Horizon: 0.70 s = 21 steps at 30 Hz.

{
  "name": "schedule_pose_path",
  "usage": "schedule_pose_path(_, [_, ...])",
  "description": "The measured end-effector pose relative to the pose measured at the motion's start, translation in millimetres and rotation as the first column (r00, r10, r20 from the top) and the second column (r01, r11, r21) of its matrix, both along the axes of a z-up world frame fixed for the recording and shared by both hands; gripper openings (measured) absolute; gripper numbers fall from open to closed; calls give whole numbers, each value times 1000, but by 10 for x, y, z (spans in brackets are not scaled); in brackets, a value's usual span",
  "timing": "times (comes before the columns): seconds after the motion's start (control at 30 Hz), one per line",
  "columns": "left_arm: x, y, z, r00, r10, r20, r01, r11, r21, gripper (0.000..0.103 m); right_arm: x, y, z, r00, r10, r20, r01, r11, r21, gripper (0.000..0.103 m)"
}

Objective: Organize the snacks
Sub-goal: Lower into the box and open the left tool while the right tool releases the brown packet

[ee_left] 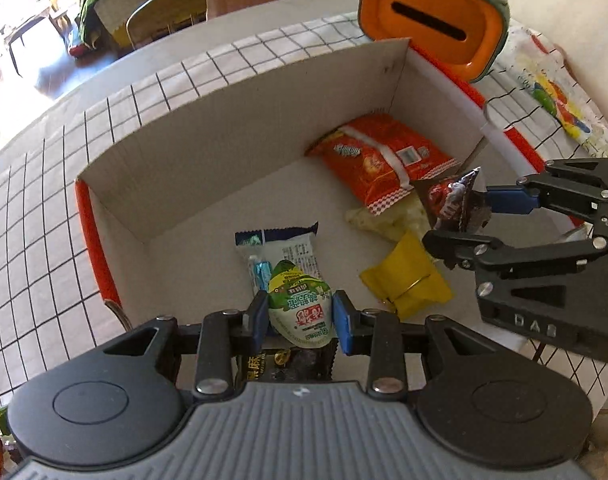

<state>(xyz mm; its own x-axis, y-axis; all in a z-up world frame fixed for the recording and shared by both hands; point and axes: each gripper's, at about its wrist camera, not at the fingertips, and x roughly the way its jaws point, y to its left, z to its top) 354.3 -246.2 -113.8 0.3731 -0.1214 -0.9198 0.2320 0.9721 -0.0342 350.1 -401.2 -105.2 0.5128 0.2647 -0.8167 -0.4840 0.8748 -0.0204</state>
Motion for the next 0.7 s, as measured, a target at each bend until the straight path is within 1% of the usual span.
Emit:
schedule_pose_path(0.1, [34,18,-58,1000,12,-19,-12,1000,15,33,23,76,-58,1000,21,-20,-21,1000,-16,42])
schedule_pose_path(0.33, [41,23,-123,999,5,-37,-4,1000,15,34,55,105,-115,998,32,-50,-33,999,-24,43])
schedule_pose_path(0.4, [34,32,-138,999,5,-40,-5,1000,4,35,45,104,-113,998,30,-51,-31,999,-21,42])
schedule_pose_path(0.47, [23,53,-141,999,6,-38,-7,1000,-15,35,32,102,-108,998,32,-55,-33,999,-18,42])
schedule_pose_path(0.53, [12,58,-139,1000,9,-29,-9,1000,-16,35,20,106,-102,998,33,-55,-34,999,-19,43])
schedule_pose_path(0.67, [-52,68,-78,1000,5,-2,-5,1000,-30,40,16,75,-82,998,26,-65,-26,1000,-1,44])
schedule_pose_path(0.7, [-76,67,-49,1000,6,9,-5,1000,-31,43,12,63,-66,998,25,-64,-24,1000,6,44])
